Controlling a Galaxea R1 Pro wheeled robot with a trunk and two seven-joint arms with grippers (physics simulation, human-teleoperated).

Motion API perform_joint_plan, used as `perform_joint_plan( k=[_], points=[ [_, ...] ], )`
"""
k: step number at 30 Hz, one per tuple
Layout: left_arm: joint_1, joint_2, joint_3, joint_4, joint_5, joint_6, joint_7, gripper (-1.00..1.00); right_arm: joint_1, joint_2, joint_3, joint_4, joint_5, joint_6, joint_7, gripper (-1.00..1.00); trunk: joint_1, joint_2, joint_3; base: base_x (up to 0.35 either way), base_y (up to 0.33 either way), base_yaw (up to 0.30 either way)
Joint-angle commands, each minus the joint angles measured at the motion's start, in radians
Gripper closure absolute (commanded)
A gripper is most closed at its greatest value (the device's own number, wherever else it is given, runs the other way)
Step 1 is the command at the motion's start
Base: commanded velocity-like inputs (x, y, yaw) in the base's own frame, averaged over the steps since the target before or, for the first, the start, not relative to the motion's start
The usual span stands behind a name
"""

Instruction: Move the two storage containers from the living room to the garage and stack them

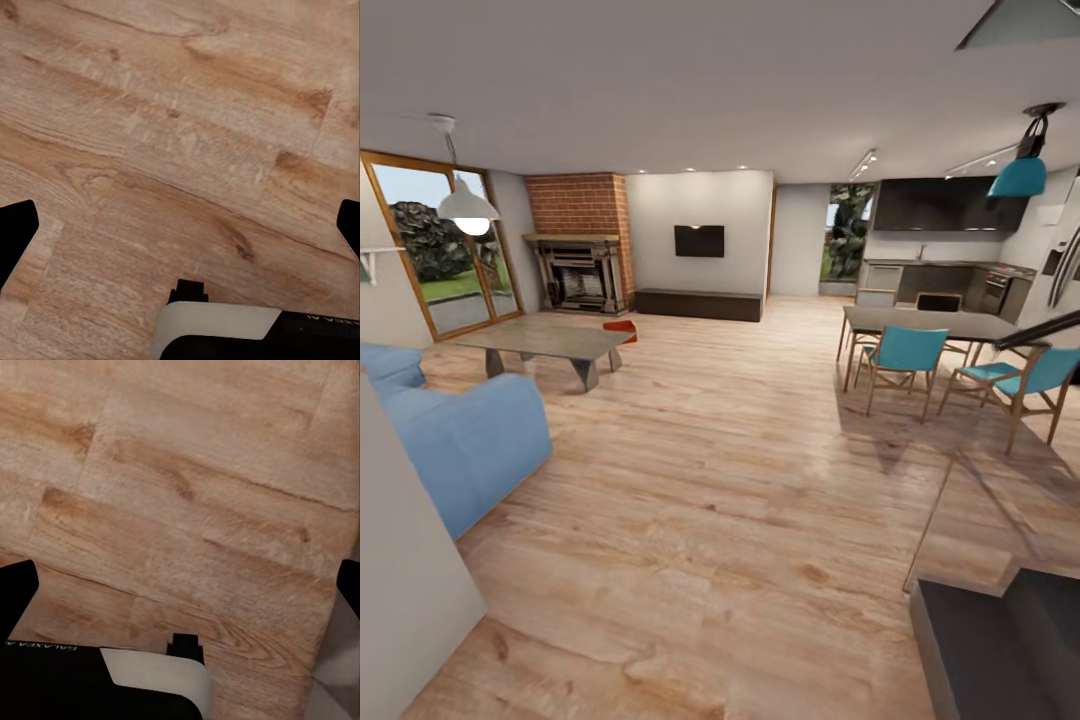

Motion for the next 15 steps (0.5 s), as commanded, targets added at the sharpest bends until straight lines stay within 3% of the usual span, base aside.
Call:
perform_joint_plan(
  k=[1, 15],
  points=[
    [-0.002, 0.0, 0.007, 0.005, -0.003, -0.008, 0.001, -1.0, -0.002, 0.0, 0.005, 0.005, 0.0, -0.008, 0.003, -1.0, 0.001, -0.001, -0.002, 0.323, 0.0, 0.0],
    [0.0, 0.002, 0.007, 0.005, -0.003, -0.013, 0.0, -1.0, -0.002, 0.0, 0.005, 0.005, -0.001, -0.008, -0.011, -1.0, 0.001, -0.001, -0.002, 0.323, 0.0, 0.0]
  ],
)
